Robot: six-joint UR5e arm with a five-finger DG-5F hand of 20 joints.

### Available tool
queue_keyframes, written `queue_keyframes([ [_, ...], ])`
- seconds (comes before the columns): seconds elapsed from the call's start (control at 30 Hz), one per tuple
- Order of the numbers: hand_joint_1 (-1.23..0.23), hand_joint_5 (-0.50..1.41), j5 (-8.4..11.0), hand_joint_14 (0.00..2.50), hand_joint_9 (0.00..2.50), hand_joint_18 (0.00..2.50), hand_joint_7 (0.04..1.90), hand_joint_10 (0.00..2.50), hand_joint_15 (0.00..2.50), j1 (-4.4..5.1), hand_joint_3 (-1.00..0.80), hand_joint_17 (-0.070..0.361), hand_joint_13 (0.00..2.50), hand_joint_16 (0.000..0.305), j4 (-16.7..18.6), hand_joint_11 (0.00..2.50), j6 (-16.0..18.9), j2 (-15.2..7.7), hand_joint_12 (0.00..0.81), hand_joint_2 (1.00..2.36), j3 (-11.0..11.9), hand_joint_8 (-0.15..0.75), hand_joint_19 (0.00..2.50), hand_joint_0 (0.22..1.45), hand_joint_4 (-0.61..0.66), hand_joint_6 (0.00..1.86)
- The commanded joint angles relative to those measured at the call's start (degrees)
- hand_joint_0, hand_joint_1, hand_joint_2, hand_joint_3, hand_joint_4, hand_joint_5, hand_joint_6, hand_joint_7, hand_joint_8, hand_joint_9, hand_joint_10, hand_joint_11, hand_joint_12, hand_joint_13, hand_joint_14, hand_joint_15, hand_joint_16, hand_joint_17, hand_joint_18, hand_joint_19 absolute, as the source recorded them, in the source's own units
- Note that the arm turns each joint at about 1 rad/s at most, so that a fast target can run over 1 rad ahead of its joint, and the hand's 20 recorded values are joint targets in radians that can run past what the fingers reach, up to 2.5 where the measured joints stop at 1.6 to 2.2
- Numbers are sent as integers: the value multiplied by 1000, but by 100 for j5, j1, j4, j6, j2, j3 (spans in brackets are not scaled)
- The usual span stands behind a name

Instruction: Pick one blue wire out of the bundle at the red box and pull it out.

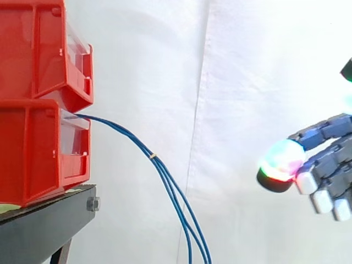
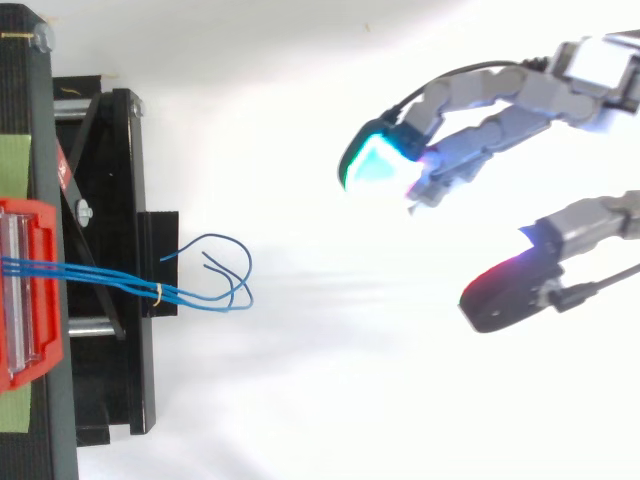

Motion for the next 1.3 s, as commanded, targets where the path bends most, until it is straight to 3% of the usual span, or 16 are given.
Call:
queue_keyframes([
  [0.0,-729,-138,10,13,671,660,931,12,485,2,-500,153,690,68,52,492,-13,-288,466,1000,284,361,578,527,365,503],
  [0.13,-732,-133,-26,13,668,657,934,12,480,2,-500,153,677,68,-36,502,4,-596,465,1000,627,361,579,528,369,503],
  [0.23,-738,-131,-34,15,670,657,934,12,475,2,-500,153,672,68,-10,500,22,-754,464,1000,732,364,581,528,373,503],
  [0.47,-736,-121,-52,13,665,661,953,12,474,19,-500,151,676,67,219,503,-13,-824,461,1000,811,361,593,533,392,503],
  [0.5,-737,-121,-70,15,666,662,957,14,480,37,-500,151,679,67,324,495,-189,-833,458,1000,811,362,591,532,395,503],
  [0.6,-734,-120,-87,13,667,668,950,12,476,37,-500,151,681,67,368,493,-286,-921,459,1000,811,364,591,534,394,503],
  [0.87,-729,-122,-52,13,669,672,946,12,476,37,-500,151,684,67,684,502,-303,-1123,458,1000,838,364,590,535,391,503],
  [1.03,-722,-122,10,13,671,675,946,14,477,11,-500,150,685,67,640,496,-286,-1316,459,1000,1040,364,591,535,386,503],
  [1.17,-717,-123,-43,13,671,675,945,12,481,-33,-500,150,686,67,561,497,-180,-1571,458,1000,1260,363,592,536,386,503],
  [1.27,-716,-123,-105,14,671,675,945,12,481,-42,-500,150,687,67,561,508,-57,-1606,458,1000,1304,364,591,535,391,503],
])
